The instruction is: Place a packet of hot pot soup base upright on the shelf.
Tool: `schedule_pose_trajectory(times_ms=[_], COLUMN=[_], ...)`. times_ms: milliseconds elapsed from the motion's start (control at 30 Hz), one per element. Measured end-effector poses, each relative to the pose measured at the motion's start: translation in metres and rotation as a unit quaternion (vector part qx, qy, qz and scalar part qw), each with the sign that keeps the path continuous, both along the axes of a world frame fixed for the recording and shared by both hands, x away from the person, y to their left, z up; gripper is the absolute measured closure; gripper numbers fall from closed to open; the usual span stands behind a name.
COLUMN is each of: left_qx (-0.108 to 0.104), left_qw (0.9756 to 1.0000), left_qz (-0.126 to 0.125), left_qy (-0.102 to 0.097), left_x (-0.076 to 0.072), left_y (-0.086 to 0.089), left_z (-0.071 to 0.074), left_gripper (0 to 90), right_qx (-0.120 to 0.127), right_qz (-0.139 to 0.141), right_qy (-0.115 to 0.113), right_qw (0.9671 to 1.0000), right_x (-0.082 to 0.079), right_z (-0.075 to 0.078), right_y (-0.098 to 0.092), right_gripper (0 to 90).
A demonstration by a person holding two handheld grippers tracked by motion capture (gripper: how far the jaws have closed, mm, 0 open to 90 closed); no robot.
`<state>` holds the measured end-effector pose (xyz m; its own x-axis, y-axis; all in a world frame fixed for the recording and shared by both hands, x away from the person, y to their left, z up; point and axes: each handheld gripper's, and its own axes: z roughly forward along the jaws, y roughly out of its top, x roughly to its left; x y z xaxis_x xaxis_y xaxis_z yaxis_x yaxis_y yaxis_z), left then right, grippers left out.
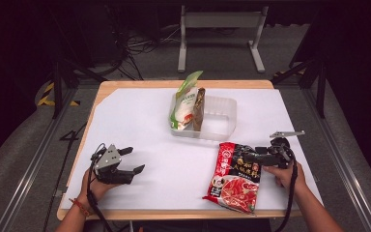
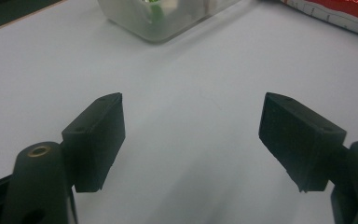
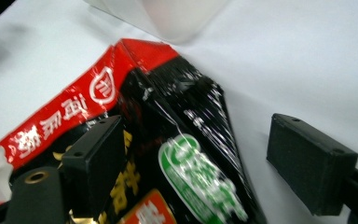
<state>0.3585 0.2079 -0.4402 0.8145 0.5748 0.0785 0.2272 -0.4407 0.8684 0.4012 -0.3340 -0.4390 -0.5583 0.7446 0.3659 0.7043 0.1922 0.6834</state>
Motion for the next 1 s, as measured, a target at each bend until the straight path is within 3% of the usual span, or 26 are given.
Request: schedule_pose_trajectory(times_ms=[100, 133, 233, 333, 600, 767, 867, 1000], left_qx=[0.002, 0.003, 0.006, 0.01, 0.008, -0.001, -0.007, -0.012], left_qw=[1.0, 1.0, 1.0, 0.9999, 1.0, 1.0, 1.0, 0.9999], left_qz=[-0.001, -0.002, -0.005, -0.005, -0.005, -0.002, 0.004, 0.01], left_qy=[0.003, 0.003, 0.003, 0.003, 0.004, 0.006, 0.004, 0.001], left_x=[0.0, 0.0, 0.0, 0.0, 0.004, 0.006, 0.006, 0.005], left_y=[-0.001, -0.002, -0.002, -0.003, -0.003, -0.001, 0.003, 0.005], left_z=[-0.001, -0.001, -0.001, -0.001, -0.002, -0.003, -0.004, -0.003], left_gripper=[23.2, 23.1, 23.1, 23.0, 23.0, 22.5, 21.9, 20.7], right_qx=[0.002, -0.01, -0.008, 0.009, 0.04, 0.052, 0.066, 0.065], right_qz=[0.021, 0.022, 0.021, 0.022, 0.022, 0.034, 0.042, 0.047], right_qy=[-0.001, -0.006, -0.009, 0.0, -0.017, -0.028, -0.05, -0.065], right_qw=[0.9998, 0.9997, 0.9997, 0.9997, 0.9988, 0.9977, 0.9957, 0.9946], right_x=[0.001, 0.0, 0.0, 0.002, -0.001, -0.006, -0.011, -0.018], right_z=[-0.001, -0.001, -0.002, -0.004, -0.001, 0.002, 0.01, 0.018], right_y=[0.007, 0.01, 0.01, 0.006, -0.001, -0.005, -0.007, -0.008], right_gripper=[32.1, 35.1, 42.9, 56.1, 82.5, 86.9, 87.7, 88.0])
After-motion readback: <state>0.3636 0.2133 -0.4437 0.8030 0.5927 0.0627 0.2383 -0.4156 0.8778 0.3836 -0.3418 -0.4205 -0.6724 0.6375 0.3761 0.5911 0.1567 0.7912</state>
